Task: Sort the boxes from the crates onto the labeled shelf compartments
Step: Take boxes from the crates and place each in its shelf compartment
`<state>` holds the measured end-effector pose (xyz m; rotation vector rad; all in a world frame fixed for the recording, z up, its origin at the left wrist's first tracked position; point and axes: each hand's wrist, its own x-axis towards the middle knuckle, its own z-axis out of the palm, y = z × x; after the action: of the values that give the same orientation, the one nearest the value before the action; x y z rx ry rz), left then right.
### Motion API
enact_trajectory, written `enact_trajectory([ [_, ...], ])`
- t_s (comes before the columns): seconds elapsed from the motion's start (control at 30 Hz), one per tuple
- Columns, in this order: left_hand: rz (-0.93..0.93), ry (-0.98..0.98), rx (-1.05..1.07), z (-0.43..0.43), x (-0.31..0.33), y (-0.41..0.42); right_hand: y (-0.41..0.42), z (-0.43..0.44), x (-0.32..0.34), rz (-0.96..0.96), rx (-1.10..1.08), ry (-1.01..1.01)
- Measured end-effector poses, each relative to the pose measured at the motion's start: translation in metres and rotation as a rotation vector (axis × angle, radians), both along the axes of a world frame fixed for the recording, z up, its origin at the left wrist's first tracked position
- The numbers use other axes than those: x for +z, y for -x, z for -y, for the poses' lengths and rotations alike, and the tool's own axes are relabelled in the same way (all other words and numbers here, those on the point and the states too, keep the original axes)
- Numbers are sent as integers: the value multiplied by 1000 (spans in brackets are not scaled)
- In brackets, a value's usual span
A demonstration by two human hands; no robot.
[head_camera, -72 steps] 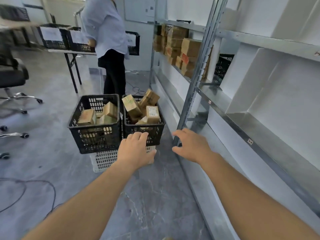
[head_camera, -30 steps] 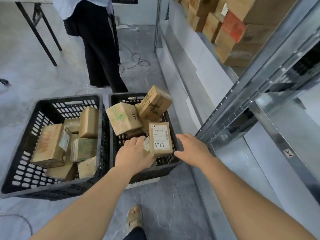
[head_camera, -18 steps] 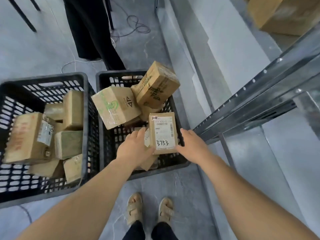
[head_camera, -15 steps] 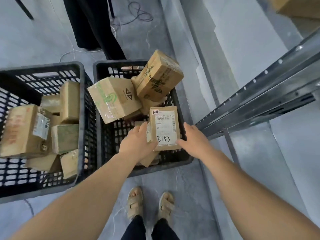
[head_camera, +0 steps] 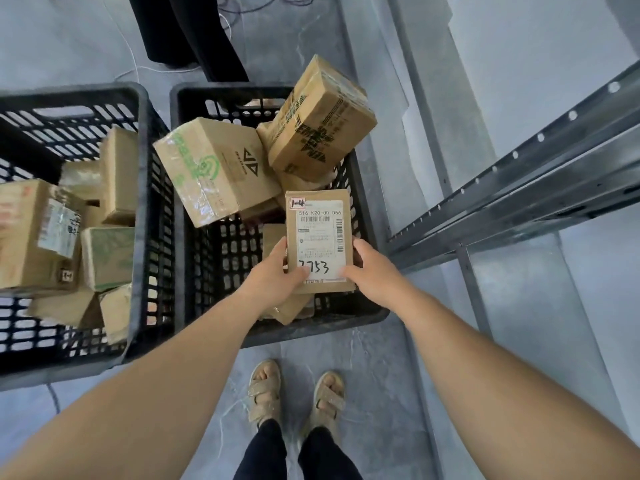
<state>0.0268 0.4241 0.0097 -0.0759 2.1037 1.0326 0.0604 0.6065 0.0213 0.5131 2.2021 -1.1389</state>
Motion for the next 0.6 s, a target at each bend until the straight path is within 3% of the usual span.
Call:
enact_trajectory([
  [0.27,-86,-167,45,28,81,-3,-12,-4,80,-148,-160,242],
  [0.6,-410,-308,-34,50,221,3,-17,14,205,-429,-212,424],
])
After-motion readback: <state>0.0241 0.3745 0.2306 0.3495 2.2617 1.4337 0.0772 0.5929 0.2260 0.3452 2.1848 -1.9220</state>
